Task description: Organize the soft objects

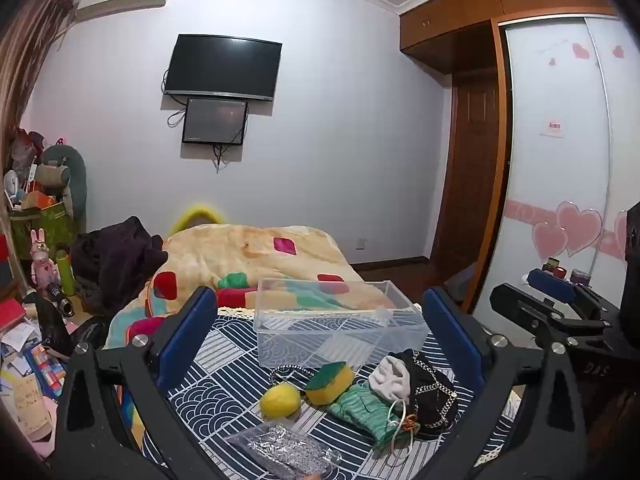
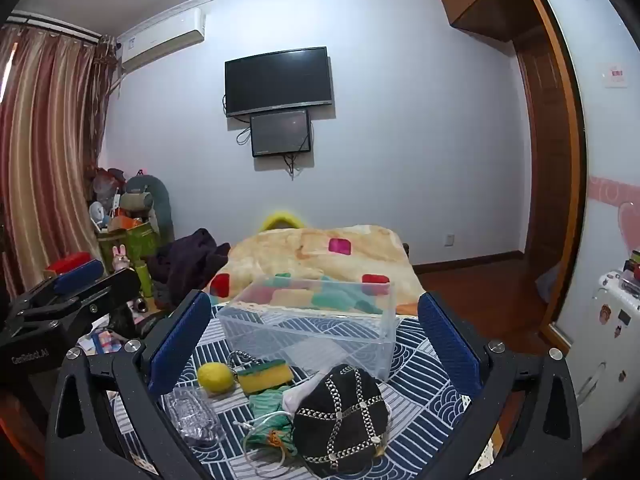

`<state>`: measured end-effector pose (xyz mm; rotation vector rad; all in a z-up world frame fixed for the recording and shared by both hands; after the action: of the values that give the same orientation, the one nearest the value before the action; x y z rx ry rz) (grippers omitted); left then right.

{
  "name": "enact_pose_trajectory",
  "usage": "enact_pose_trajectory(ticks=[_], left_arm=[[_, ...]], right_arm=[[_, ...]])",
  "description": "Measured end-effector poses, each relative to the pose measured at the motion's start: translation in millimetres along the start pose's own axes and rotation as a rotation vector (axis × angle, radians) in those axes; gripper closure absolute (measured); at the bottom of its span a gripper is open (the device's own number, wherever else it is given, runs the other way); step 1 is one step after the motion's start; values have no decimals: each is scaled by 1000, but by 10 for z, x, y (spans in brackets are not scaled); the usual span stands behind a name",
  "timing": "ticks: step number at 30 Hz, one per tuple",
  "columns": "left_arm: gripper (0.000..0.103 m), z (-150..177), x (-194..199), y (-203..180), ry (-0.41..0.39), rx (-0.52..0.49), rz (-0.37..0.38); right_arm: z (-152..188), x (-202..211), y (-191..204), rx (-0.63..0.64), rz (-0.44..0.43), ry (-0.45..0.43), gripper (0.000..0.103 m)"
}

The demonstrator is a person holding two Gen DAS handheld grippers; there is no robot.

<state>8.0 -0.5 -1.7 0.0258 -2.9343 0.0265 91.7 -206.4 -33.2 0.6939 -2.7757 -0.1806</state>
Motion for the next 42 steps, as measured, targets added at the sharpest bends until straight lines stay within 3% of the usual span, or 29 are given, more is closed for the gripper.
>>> enact_pose_trajectory(ticks=[15, 42], left_arm=[[0, -30, 37, -101, -13, -55, 10], [0, -2, 52, -100, -17, -44, 16]], right_arm=[[-7, 25, 30, -7, -4, 2, 0], [-25, 19, -20, -15, -7, -4, 0]])
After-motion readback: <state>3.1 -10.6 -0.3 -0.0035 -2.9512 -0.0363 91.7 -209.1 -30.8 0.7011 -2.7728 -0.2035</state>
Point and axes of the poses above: each gripper's, at about its wrist camera, not at the fingertips, and x roughly against the way its jaws point, y to its left, z to its underside, the point moved 1 cm from there along -x, roughly the way its jaws point, and after that the axes turned 5 degrees about -x, right-handed, at the moved point
